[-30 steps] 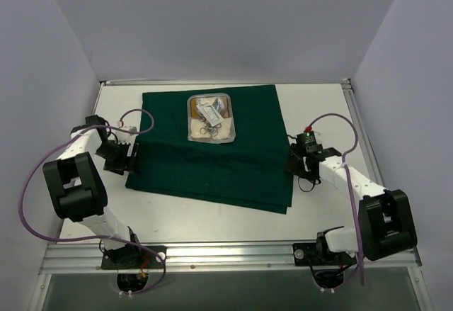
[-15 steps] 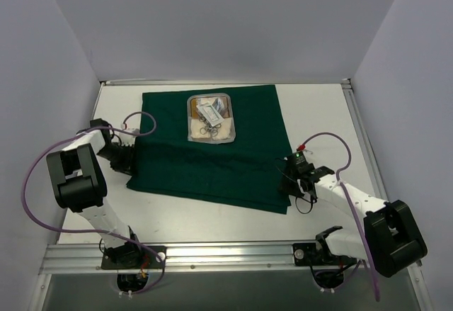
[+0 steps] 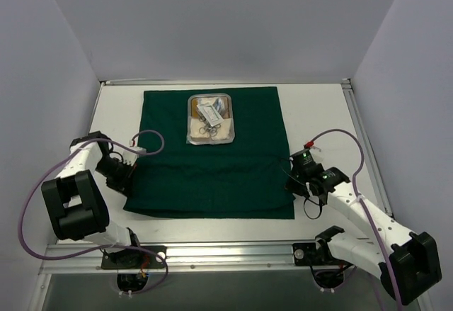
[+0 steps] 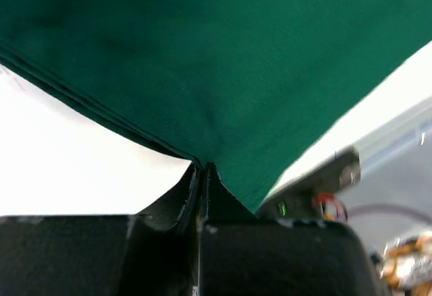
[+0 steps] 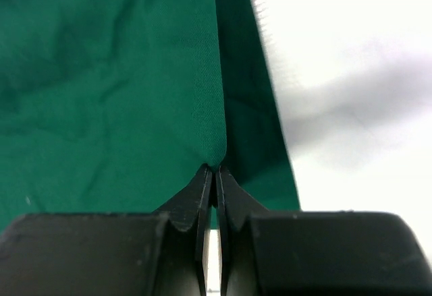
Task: Open and lay out the surgical kit
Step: Open the surgical kit at the center of the board.
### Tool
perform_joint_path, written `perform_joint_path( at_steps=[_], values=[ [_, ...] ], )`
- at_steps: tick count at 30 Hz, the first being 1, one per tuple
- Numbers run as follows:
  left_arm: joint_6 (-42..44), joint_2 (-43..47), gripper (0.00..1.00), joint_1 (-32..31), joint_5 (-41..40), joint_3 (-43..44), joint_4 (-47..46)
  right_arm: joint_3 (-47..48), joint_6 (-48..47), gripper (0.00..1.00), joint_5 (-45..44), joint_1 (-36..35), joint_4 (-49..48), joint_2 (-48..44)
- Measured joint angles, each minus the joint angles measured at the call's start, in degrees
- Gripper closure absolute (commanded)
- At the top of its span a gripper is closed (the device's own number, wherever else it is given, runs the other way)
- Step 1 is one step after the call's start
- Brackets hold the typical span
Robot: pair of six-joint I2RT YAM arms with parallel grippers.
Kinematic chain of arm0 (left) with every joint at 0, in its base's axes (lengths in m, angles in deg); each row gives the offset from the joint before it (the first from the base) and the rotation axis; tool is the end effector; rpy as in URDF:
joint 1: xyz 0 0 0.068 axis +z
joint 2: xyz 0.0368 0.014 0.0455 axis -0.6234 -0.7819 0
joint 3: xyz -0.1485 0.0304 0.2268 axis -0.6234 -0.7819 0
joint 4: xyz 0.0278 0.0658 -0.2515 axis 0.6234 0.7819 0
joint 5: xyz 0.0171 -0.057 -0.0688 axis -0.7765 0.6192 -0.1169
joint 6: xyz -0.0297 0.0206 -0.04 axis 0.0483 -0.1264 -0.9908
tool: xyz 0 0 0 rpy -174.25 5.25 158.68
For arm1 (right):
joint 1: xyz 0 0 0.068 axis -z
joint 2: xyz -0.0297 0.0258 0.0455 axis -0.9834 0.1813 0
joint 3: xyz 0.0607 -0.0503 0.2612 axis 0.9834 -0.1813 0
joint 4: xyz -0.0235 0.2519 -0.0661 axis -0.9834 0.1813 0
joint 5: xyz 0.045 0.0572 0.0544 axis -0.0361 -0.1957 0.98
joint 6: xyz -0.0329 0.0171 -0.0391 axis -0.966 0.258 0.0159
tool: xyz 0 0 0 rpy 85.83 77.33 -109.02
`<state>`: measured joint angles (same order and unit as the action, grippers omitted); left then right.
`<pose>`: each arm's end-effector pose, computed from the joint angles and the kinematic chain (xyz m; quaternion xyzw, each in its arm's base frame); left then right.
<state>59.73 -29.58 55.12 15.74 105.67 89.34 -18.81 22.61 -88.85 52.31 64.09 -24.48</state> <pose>0.2352 0.0574 0.1914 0.2115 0.9607 -0.1762 0.0352 0.1791 0.0898 0.2136 0.1679 0.9146 0.1982 0.3099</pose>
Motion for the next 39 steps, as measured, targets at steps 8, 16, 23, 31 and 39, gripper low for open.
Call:
perform_joint_path(
  at_steps=[8,16,23,31,39],
  values=[
    [7.72,2.25,0.94,0.02,-4.24,0.00,8.37,4.63,1.51,1.00,-3.85,-0.98,10.36,-3.87],
    [10.16,0.15,0.55,0.07,-7.17,0.02,10.16,4.57,2.73,0.57,-4.31,-1.44,13.05,-4.02],
    [11.69,0.22,0.47,1.68,-8.98,5.18,11.52,5.38,2.75,0.52,-5.88,-1.79,15.67,-4.35],
    [6.60,-0.42,0.45,1.64,-2.40,25.31,11.74,22.62,-5.14,0.64,-7.15,-2.12,5.22,5.09],
    [-10.43,-10.19,0.44,-2.12,1.55,29.79,-0.50,52.30,-18.75,0.64,0.17,-2.01,-12.70,47.41]
  ],
)
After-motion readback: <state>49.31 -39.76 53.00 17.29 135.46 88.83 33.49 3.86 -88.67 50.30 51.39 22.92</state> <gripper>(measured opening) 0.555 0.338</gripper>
